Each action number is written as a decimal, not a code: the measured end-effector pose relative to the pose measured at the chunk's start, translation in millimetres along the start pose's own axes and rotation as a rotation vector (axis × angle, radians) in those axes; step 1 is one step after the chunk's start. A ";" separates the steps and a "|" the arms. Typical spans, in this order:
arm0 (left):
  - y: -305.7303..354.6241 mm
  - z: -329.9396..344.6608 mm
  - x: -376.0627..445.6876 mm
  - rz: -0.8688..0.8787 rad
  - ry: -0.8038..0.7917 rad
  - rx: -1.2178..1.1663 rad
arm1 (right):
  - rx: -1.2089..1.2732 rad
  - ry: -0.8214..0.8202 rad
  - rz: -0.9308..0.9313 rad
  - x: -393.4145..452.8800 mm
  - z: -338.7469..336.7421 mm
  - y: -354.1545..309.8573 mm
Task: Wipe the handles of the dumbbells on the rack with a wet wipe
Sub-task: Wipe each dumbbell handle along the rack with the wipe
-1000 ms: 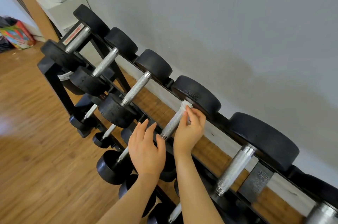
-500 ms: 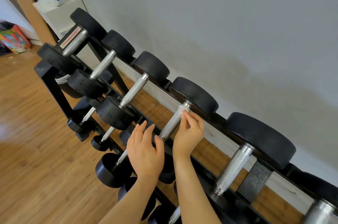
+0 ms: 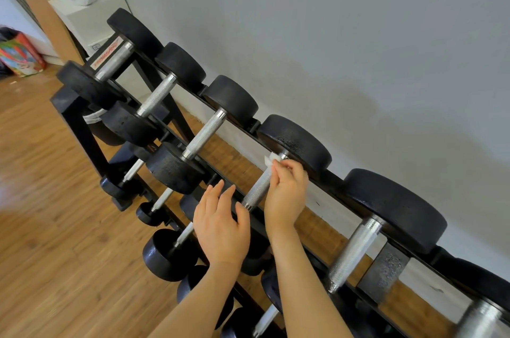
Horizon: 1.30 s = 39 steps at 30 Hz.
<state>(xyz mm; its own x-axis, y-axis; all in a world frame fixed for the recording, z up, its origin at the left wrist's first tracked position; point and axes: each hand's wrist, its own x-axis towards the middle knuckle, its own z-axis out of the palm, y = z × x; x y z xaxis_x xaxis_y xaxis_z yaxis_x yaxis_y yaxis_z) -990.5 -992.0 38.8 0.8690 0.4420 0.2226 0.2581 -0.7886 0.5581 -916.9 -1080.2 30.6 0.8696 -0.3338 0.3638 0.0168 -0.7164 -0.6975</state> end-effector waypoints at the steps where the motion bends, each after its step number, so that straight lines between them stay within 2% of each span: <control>1: -0.1 -0.3 0.2 0.000 -0.001 -0.003 | -0.090 -0.041 -0.052 2.7 -2.0 0.4; 5: -0.8 -1.8 0.4 0.005 -0.006 -0.010 | -0.318 -0.207 -0.205 8.5 -12.3 3.7; 11: -2.1 -2.6 0.0 0.006 -0.016 -0.030 | -0.443 -0.271 -0.599 25.4 -28.2 7.9; 15: -2.0 -3.2 0.1 0.016 0.001 -0.054 | -0.415 -0.325 -0.759 30.0 -35.6 25.0; 20: -3.1 -1.6 0.5 0.007 0.002 -0.056 | -0.332 -0.306 -0.637 38.4 -30.4 36.1; 24: -4.1 -0.7 0.0 0.016 0.010 -0.058 | -0.314 -0.417 -0.681 29.8 -22.5 40.2; 27: -4.4 0.1 0.4 0.018 0.011 -0.052 | -0.303 -0.392 -0.643 40.0 -25.6 39.3; 32: -4.5 -0.2 0.2 0.021 0.012 -0.049 | -0.079 -0.388 -0.517 30.4 -24.4 33.3; 39: -4.5 0.4 0.1 0.028 0.016 -0.053 | -0.057 -0.404 -0.527 33.7 -20.8 30.7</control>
<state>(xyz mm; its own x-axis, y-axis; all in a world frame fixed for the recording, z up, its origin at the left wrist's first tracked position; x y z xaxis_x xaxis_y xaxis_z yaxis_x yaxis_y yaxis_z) -991.4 -988.6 36.0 0.8687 0.4272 0.2508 0.2109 -0.7770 0.5931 -897.3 -1126.1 34.3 0.8691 0.3177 0.3792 0.4736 -0.7558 -0.4522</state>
